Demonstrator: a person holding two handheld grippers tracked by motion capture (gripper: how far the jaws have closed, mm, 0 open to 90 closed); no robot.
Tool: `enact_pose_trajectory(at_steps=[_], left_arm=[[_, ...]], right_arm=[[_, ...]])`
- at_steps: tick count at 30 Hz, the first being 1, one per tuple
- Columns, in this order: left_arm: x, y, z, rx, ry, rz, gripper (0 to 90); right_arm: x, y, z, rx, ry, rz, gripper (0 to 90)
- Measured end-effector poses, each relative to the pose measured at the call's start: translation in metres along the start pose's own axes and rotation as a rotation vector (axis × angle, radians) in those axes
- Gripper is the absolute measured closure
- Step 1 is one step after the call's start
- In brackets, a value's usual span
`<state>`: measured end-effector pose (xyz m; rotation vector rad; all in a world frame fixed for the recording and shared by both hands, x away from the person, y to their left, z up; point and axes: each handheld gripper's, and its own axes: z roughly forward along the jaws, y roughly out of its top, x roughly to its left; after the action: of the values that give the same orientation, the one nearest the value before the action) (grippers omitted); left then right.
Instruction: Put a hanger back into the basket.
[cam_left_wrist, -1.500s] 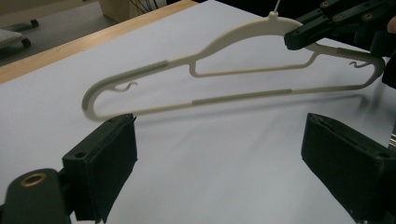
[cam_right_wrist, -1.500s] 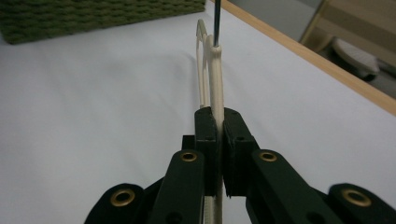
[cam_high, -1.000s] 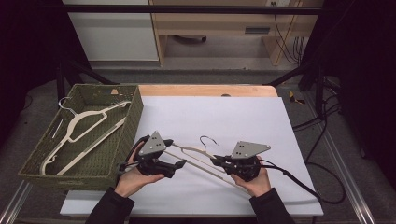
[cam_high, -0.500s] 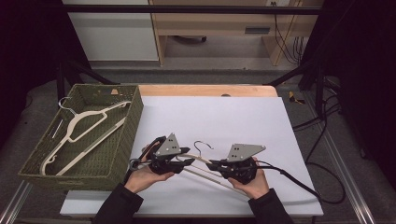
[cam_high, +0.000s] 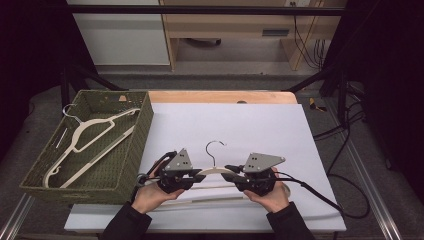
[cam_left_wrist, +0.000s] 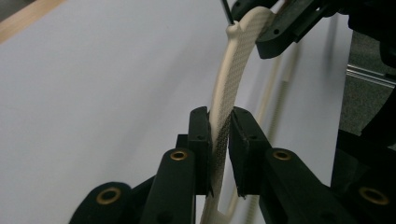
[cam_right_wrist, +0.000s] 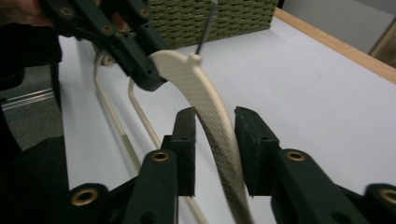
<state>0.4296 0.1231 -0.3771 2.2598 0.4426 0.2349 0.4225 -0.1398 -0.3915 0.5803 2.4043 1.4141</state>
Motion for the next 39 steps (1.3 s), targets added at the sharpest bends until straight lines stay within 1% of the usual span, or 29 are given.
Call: enact_pose_trajectory(at_steps=[1,2,3,4,5,6,7,8,9,10,14,16,19,22,24,29,32,33,34,36,37,39], left_arm=[[-0.002,0.000,0.001,-0.003,-0.009,-0.007,81.4],[-0.004,0.000,0.002,-0.009,-0.015,-0.022,82.7],[-0.005,0.000,0.002,-0.005,-0.021,-0.019,83.7],[-0.006,0.000,0.002,-0.009,-0.033,-0.028,84.7],[-0.007,0.000,0.002,-0.021,-0.046,-0.044,85.8],[-0.008,0.000,0.002,-0.028,-0.045,-0.055,86.4],[-0.008,0.001,0.001,-0.025,-0.040,-0.055,86.5],[-0.008,0.001,0.001,-0.026,-0.038,-0.058,86.6],[-0.008,0.001,0.000,-0.022,-0.030,-0.057,86.6],[-0.008,0.001,-0.001,-0.031,-0.025,-0.070,86.6],[-0.005,0.002,-0.010,-0.060,0.014,-0.095,86.6],[-0.004,0.003,-0.017,-0.076,0.040,-0.104,86.6],[0.000,0.007,-0.031,-0.100,0.080,-0.117,86.6],[0.005,0.013,-0.047,-0.130,0.117,-0.132,86.6],[0.009,0.017,-0.057,-0.144,0.130,-0.135,86.6],[0.020,0.028,-0.084,-0.180,0.156,-0.145,86.6],[0.028,0.033,-0.100,-0.196,0.176,-0.148,86.5],[0.031,0.034,-0.106,-0.204,0.184,-0.152,86.6],[0.034,0.035,-0.111,-0.208,0.189,-0.154,86.5],[0.040,0.037,-0.121,-0.218,0.204,-0.150,86.6],[0.044,0.037,-0.126,-0.221,0.210,-0.148,86.6],[0.050,0.037,-0.136,-0.221,0.228,-0.143,86.6]], right_arm=[[0.000,0.000,0.001,0.003,-0.008,0.003,64.8],[0.000,-0.001,0.001,0.004,-0.011,0.005,62.0],[0.000,-0.001,0.002,0.002,-0.020,0.007,59.5],[0.000,-0.001,0.002,0.000,-0.025,0.007,57.3],[0.000,-0.001,0.002,-0.005,-0.030,0.007,55.1],[0.000,-0.001,0.002,-0.014,-0.040,0.005,53.9],[0.000,0.000,0.001,-0.023,-0.053,0.004,54.5],[-0.001,0.000,0.000,-0.032,-0.054,0.008,53.4],[-0.001,0.000,-0.001,-0.035,-0.053,0.018,50.9],[-0.001,0.001,-0.002,-0.039,-0.057,0.020,47.4],[-0.003,0.001,-0.010,-0.065,-0.097,0.030,37.7],[-0.007,0.000,-0.015,-0.085,-0.112,0.057,32.9],[-0.014,-0.003,-0.024,-0.107,-0.140,0.112,25.5],[-0.020,-0.007,-0.033,-0.123,-0.172,0.160,20.3],[-0.025,-0.010,-0.039,-0.132,-0.194,0.184,17.9],[-0.035,-0.020,-0.050,-0.158,-0.251,0.239,13.4],[-0.041,-0.028,-0.056,-0.167,-0.276,0.266,12.0],[-0.041,-0.029,-0.059,-0.163,-0.286,0.284,11.4],[-0.042,-0.031,-0.061,-0.163,-0.290,0.285,11.1],[-0.044,-0.034,-0.064,-0.173,-0.302,0.305,10.5],[-0.045,-0.036,-0.066,-0.176,-0.306,0.301,10.4],[-0.046,-0.038,-0.069,-0.184,-0.321,0.311,9.7]])
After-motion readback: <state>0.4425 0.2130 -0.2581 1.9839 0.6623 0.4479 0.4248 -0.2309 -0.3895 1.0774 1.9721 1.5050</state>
